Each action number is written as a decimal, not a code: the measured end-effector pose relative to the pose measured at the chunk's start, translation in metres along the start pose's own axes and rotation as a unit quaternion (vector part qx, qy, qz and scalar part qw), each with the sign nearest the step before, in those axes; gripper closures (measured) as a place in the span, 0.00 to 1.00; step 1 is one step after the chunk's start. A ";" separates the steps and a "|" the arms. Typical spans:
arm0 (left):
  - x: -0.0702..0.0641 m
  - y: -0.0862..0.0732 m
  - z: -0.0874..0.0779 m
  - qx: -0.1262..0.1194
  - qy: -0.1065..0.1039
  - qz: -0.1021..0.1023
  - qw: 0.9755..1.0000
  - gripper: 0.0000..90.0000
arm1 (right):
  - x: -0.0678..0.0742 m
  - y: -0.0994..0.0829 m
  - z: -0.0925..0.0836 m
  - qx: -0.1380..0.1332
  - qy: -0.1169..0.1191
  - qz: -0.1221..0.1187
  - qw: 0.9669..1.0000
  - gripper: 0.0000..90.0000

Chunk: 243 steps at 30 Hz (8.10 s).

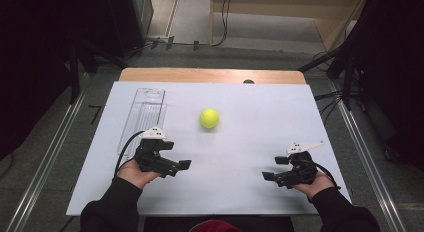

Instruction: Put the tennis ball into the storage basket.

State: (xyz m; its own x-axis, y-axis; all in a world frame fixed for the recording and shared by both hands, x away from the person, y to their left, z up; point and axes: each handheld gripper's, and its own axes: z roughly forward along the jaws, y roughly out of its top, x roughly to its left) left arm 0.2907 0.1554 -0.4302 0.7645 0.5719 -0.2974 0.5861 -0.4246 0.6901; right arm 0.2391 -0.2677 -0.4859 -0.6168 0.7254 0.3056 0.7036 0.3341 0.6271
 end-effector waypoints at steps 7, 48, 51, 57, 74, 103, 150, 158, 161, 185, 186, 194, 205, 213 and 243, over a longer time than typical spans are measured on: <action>0.003 0.008 0.005 -0.002 0.003 0.003 1.000 0.01 | 0.001 0.002 0.002 0.001 0.003 -0.002 1.000 0.16; 0.018 0.048 0.042 -0.005 0.039 0.017 0.999 0.02 | 0.006 0.000 0.005 0.003 0.001 -0.011 1.000 0.16; 0.021 0.050 0.045 -0.006 0.041 0.012 0.999 0.02 | 0.007 0.000 0.005 0.003 0.003 -0.010 1.000 0.16; 0.024 0.058 0.050 -0.008 0.046 0.012 0.999 0.02 | 0.006 0.002 0.006 0.004 0.005 -0.013 1.000 0.16; 0.038 0.076 0.060 -0.015 0.057 0.009 0.998 0.06 | 0.007 0.002 0.007 0.005 0.007 -0.016 1.000 0.16; 0.048 0.103 0.081 -0.012 0.061 0.013 0.998 0.06 | 0.006 0.002 0.007 0.005 0.007 -0.012 1.000 0.16; 0.065 0.124 0.122 -0.001 0.087 0.010 0.996 0.06 | 0.007 0.002 0.007 0.005 0.008 -0.015 1.000 0.16; 0.065 0.121 0.127 -0.011 0.080 0.016 0.997 0.06 | 0.007 0.002 0.007 0.004 0.008 -0.016 1.000 0.16; 0.066 0.120 0.129 -0.009 0.081 0.013 0.997 0.06 | 0.007 0.002 0.007 0.004 0.007 -0.016 1.000 0.16; 0.074 0.104 0.148 0.017 0.090 0.004 0.996 0.06 | 0.007 0.002 0.007 0.006 0.009 -0.019 1.000 0.16; 0.074 0.104 0.149 0.018 0.089 0.004 0.996 0.06 | 0.007 0.002 0.007 0.006 0.009 -0.019 1.000 0.16; 0.072 0.101 0.155 0.025 0.092 0.007 0.995 0.06 | 0.008 0.001 0.007 0.007 0.009 -0.019 1.000 0.16; 0.075 0.092 0.161 0.028 0.108 0.008 0.994 0.12 | 0.008 0.001 0.007 0.007 0.009 -0.019 1.000 0.16; 0.075 0.089 0.163 0.025 0.103 0.002 0.994 0.12 | 0.008 0.001 0.008 0.007 0.009 -0.019 1.000 0.16; 0.072 0.087 0.166 0.028 0.075 0.011 0.997 0.29 | 0.008 0.001 0.008 0.007 0.008 -0.021 1.000 0.16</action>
State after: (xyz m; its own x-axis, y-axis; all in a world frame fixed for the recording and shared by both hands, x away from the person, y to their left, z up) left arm 0.4414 0.0433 -0.5014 0.7314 0.6581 -0.1784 0.5868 -0.4742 0.6563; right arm 0.2378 -0.2569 -0.4881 -0.6518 0.7008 0.2899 0.6815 0.3735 0.6293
